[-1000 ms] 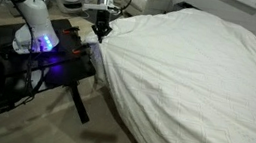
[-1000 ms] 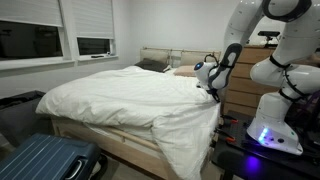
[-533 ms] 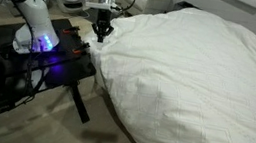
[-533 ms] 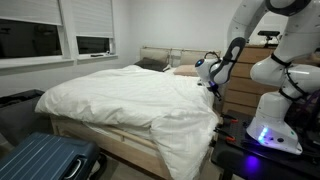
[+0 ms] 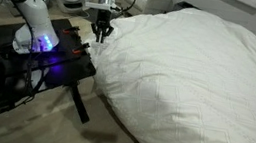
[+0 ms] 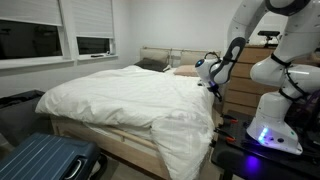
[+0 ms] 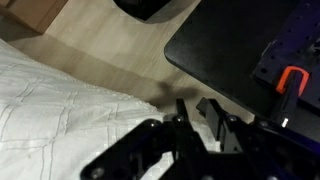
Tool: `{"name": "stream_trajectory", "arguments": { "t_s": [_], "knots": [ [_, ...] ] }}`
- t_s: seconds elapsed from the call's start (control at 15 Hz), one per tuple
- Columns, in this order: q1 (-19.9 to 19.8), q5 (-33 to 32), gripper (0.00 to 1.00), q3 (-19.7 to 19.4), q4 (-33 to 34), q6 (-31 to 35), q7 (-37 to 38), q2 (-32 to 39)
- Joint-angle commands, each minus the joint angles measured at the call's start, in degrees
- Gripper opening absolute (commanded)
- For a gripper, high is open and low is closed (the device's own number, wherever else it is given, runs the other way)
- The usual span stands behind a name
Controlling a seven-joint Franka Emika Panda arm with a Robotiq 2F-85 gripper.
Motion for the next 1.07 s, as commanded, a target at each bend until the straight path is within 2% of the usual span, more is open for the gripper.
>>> {"name": "stream_trajectory", "arguments": {
  "t_s": [0.0,0.07,0.13,0.2,0.6,1.0],
  "knots": [
    [0.0,0.0,0.29,0.0,0.0,0.0,0.0,0.0],
    [0.0,0.0,0.29,0.0,0.0,0.0,0.0,0.0],
    [0.0,0.0,0.54,0.0,0.0,0.0,0.0,0.0],
    [0.0,0.3,0.55,1.1,0.3,-1.8,-0.5,0.7],
    [3.7,2.4,0.99,7.2,0.0,-4.2,1.5,1.9],
    [6.8,12.1,1.00,14.1,3.3,-5.3,5.4,3.0]
  ]
}}
